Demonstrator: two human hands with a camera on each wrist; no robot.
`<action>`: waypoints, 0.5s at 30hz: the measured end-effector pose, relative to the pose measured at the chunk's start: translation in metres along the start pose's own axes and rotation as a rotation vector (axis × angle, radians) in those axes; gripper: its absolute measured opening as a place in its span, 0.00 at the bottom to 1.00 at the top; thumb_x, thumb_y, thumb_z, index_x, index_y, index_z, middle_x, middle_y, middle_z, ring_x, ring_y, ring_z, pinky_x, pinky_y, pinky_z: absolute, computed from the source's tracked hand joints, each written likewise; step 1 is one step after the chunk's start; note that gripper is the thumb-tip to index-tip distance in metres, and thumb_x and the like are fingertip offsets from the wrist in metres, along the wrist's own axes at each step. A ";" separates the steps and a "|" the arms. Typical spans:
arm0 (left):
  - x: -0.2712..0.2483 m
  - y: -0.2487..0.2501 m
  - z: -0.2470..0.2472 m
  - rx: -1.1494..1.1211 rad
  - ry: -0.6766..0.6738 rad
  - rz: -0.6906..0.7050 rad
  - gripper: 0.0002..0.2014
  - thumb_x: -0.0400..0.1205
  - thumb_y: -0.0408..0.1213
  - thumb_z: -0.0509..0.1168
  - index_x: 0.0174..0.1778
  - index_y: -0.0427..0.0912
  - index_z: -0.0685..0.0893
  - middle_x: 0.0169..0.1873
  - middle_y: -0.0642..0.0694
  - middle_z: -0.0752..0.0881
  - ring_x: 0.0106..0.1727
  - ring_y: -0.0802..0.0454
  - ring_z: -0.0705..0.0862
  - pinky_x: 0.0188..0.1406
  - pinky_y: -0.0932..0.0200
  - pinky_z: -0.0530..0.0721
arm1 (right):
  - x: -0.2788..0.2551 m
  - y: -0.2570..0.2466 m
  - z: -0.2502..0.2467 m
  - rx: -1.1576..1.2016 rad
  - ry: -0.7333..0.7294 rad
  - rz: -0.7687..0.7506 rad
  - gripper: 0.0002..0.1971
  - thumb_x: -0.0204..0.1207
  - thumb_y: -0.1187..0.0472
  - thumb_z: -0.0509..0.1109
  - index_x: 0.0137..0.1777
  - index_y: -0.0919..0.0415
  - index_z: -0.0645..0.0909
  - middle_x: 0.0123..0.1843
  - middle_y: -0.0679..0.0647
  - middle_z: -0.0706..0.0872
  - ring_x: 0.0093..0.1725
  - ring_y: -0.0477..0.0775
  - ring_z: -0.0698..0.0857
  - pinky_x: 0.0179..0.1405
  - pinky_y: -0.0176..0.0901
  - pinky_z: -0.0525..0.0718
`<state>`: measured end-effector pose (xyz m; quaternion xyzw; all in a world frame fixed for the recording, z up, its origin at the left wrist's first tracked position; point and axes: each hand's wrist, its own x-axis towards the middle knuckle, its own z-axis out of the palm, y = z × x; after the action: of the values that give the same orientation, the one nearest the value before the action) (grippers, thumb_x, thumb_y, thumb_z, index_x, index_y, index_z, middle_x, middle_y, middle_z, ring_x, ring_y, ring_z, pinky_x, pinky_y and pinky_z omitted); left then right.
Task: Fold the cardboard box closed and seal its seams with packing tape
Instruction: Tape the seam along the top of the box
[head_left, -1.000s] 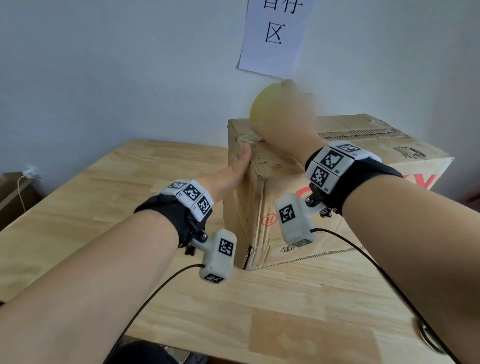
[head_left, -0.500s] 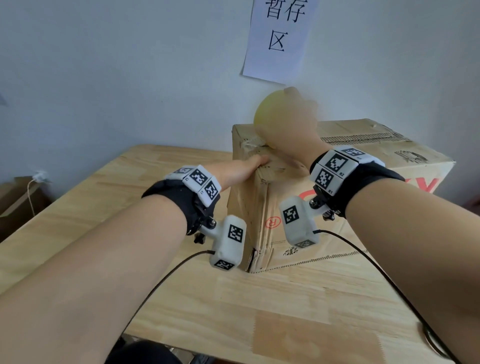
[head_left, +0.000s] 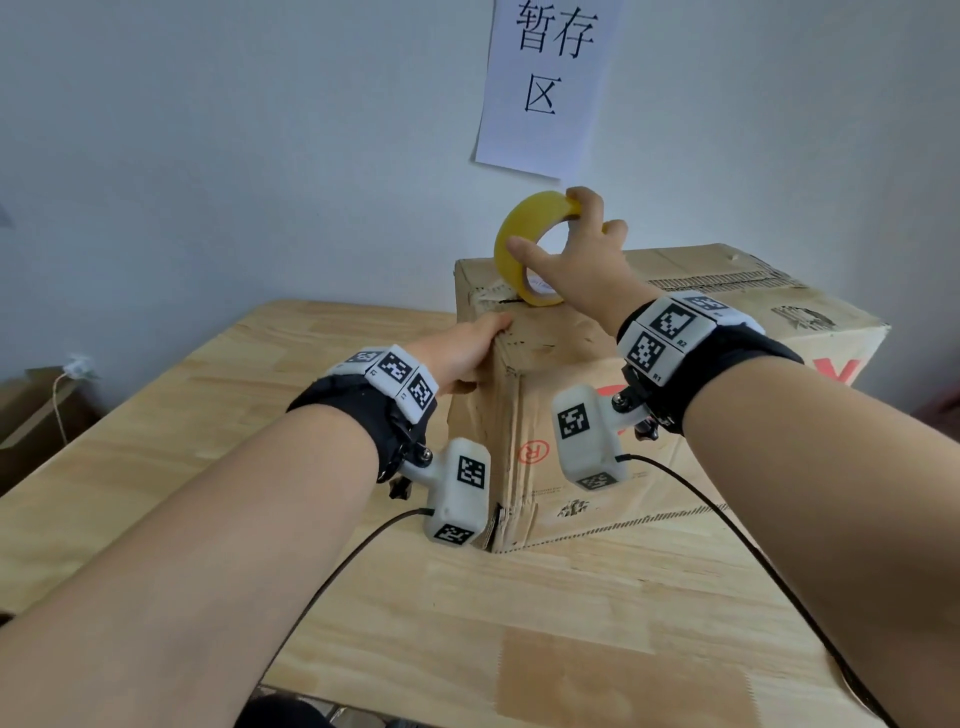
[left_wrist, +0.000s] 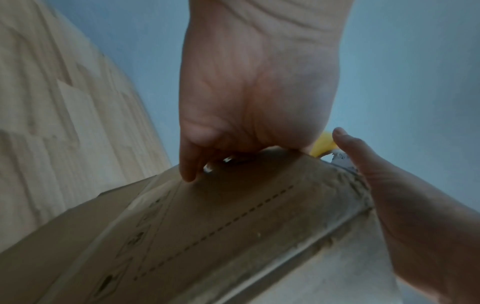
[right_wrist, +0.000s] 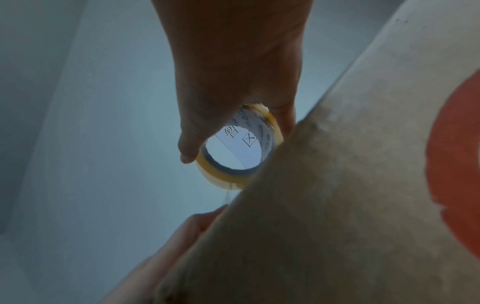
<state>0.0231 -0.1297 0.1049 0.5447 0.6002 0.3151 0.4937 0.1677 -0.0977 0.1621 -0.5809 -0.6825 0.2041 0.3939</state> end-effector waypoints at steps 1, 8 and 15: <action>-0.003 0.002 0.000 0.012 -0.007 -0.021 0.31 0.80 0.60 0.54 0.74 0.45 0.71 0.63 0.43 0.79 0.64 0.46 0.77 0.71 0.48 0.74 | 0.000 0.001 0.000 0.010 0.004 0.002 0.44 0.69 0.34 0.71 0.79 0.44 0.52 0.70 0.58 0.61 0.66 0.68 0.74 0.69 0.60 0.74; -0.012 0.013 0.007 0.150 0.124 0.166 0.16 0.87 0.44 0.51 0.38 0.44 0.78 0.35 0.43 0.80 0.37 0.46 0.77 0.37 0.59 0.72 | 0.001 0.001 -0.001 0.033 -0.002 0.002 0.44 0.69 0.34 0.71 0.79 0.45 0.53 0.69 0.58 0.62 0.67 0.68 0.73 0.69 0.59 0.73; -0.018 0.021 -0.003 0.376 0.100 -0.008 0.25 0.84 0.57 0.50 0.65 0.42 0.77 0.57 0.43 0.81 0.60 0.45 0.79 0.58 0.52 0.75 | -0.002 0.000 -0.005 0.044 -0.006 0.012 0.43 0.69 0.35 0.71 0.79 0.45 0.54 0.70 0.58 0.63 0.68 0.66 0.73 0.68 0.56 0.73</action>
<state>0.0262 -0.1423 0.1295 0.6088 0.6743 0.2220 0.3542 0.1713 -0.1002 0.1648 -0.5755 -0.6756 0.2231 0.4032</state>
